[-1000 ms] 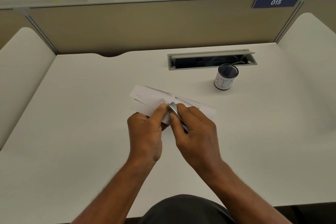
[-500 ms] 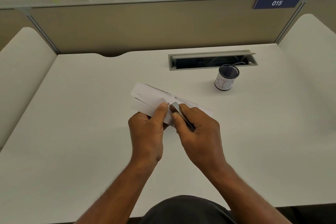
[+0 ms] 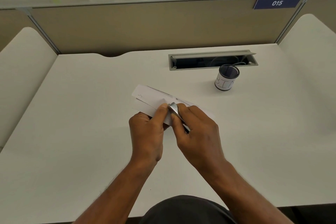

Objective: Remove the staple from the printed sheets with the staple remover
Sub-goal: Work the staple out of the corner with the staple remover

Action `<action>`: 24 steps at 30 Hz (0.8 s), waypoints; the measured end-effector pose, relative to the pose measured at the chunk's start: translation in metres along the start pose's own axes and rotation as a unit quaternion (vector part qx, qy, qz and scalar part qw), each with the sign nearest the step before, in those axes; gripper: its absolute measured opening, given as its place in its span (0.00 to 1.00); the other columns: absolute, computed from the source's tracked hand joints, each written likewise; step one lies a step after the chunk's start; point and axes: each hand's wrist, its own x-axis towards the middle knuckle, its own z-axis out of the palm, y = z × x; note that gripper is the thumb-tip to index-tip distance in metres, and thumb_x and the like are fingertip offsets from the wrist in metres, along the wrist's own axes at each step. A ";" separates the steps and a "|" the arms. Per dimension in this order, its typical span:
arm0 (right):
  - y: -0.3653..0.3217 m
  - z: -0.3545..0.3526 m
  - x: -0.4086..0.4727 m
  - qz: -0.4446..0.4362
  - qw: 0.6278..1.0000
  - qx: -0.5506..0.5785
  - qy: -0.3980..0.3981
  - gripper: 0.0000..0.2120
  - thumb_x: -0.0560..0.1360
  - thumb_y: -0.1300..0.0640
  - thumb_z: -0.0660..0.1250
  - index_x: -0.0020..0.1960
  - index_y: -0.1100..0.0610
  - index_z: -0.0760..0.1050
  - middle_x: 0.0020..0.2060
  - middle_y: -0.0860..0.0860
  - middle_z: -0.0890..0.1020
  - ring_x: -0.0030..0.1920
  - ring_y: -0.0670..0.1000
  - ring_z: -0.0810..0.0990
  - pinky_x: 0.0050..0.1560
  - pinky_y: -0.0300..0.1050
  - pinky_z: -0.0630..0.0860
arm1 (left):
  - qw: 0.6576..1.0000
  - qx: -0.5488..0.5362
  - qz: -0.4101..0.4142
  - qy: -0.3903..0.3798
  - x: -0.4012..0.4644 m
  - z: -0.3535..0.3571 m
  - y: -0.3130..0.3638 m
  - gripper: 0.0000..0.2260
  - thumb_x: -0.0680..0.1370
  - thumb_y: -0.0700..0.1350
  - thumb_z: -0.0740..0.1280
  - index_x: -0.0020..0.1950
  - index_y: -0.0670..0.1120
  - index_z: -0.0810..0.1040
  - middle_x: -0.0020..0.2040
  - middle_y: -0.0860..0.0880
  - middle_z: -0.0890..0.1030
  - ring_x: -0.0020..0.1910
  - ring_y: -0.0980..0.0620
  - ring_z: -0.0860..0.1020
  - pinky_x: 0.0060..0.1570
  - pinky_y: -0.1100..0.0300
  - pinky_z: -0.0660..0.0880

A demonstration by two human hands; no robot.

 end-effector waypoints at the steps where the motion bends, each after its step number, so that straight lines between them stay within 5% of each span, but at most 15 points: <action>1: 0.000 0.000 0.000 0.003 1.000 0.003 0.002 0.09 0.79 0.56 0.68 0.57 0.57 0.81 0.40 0.48 0.81 0.39 0.44 0.75 0.37 0.37 0.75 | 1.000 -0.003 -0.001 0.001 0.001 0.000 0.000 0.09 0.77 0.41 0.73 0.37 0.49 0.85 0.41 0.49 0.88 0.44 0.46 0.87 0.42 0.54 0.83; 10: -0.003 0.002 0.001 0.056 0.996 0.065 0.004 0.04 0.79 0.57 0.68 0.46 0.55 0.79 0.32 0.40 0.70 0.33 0.40 0.69 0.36 0.28 0.64 | 1.000 -0.007 0.011 0.001 0.001 0.000 -0.002 0.05 0.76 0.41 0.73 0.41 0.45 0.86 0.44 0.45 0.88 0.46 0.43 0.87 0.47 0.49 0.83; 13: -0.002 0.000 0.003 0.083 0.991 0.104 0.004 0.07 0.80 0.56 0.67 0.43 0.54 0.78 0.30 0.42 0.72 0.32 0.45 0.71 0.35 0.31 0.65 | 1.000 -0.021 0.010 -0.005 -0.001 0.000 -0.001 0.07 0.77 0.40 0.72 0.41 0.48 0.86 0.42 0.48 0.88 0.45 0.46 0.87 0.43 0.54 0.83; 17: -0.002 -0.001 0.004 0.127 0.980 0.154 -0.017 0.11 0.81 0.51 0.65 0.44 0.55 0.80 0.31 0.49 0.78 0.35 0.52 0.77 0.36 0.49 0.73 | 1.000 -0.013 0.011 -0.006 -0.002 0.000 -0.003 0.03 0.77 0.41 0.72 0.45 0.48 0.86 0.45 0.48 0.88 0.47 0.47 0.87 0.48 0.50 0.83; 24: -0.001 -0.005 0.002 0.108 0.984 0.142 -0.022 0.10 0.81 0.52 0.65 0.42 0.53 0.78 0.30 0.45 0.77 0.35 0.51 0.76 0.35 0.44 0.73 | 1.000 -0.002 0.020 -0.004 -0.003 0.001 -0.004 0.04 0.77 0.44 0.72 0.50 0.46 0.85 0.45 0.49 0.88 0.47 0.47 0.87 0.50 0.48 0.84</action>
